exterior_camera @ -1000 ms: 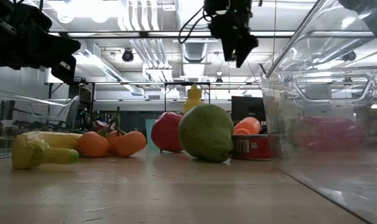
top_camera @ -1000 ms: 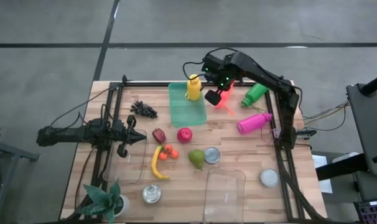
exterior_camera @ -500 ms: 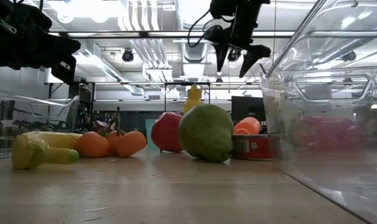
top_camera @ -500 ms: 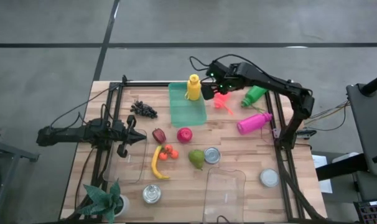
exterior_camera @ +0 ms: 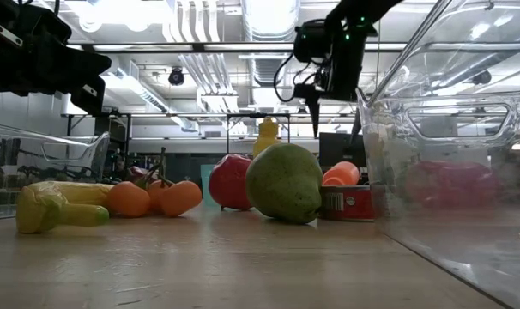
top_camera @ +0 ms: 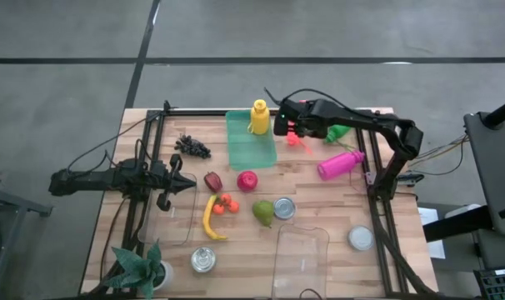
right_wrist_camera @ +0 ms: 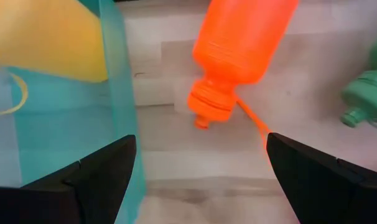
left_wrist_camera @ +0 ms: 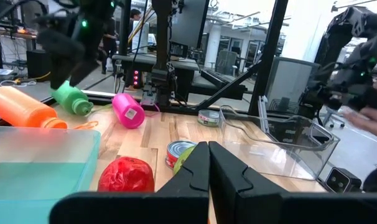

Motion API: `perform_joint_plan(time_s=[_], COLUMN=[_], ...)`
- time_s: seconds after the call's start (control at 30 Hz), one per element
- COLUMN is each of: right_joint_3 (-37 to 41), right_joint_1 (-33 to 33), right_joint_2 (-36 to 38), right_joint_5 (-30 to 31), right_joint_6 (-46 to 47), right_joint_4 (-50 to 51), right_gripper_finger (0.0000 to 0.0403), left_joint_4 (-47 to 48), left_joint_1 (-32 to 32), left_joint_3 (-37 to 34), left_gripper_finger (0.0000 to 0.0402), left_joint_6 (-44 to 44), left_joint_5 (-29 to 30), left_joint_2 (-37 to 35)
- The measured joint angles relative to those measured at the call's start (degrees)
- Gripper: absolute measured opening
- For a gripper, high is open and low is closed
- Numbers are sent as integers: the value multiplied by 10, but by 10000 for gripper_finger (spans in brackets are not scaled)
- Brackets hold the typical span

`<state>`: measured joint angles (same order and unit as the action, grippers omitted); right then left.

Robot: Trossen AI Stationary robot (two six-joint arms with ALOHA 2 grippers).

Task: Pick & Place Food Item
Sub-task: Put the orange water bottle into the green bin

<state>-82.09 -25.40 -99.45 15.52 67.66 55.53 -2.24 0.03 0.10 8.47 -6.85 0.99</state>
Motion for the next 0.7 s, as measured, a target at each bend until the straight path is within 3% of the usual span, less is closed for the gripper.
perform_joint_plan(time_s=[0.37,0.5,0.7], right_joint_3=[100,132,158], right_joint_1=[-1,-5,-17], right_joint_2=[-1,0,0], right_joint_5=[28,45,54], right_joint_6=[126,120,139], right_joint_4=[-99,-187,-208], right_gripper_finger=[359,359,359], left_joint_4=[0,0,0], left_joint_1=[0,0,0], left_joint_3=[0,0,0], left_gripper_finger=[1,1,1], left_joint_6=[0,0,0], left_joint_5=[0,0,0], left_joint_2=[0,0,0])
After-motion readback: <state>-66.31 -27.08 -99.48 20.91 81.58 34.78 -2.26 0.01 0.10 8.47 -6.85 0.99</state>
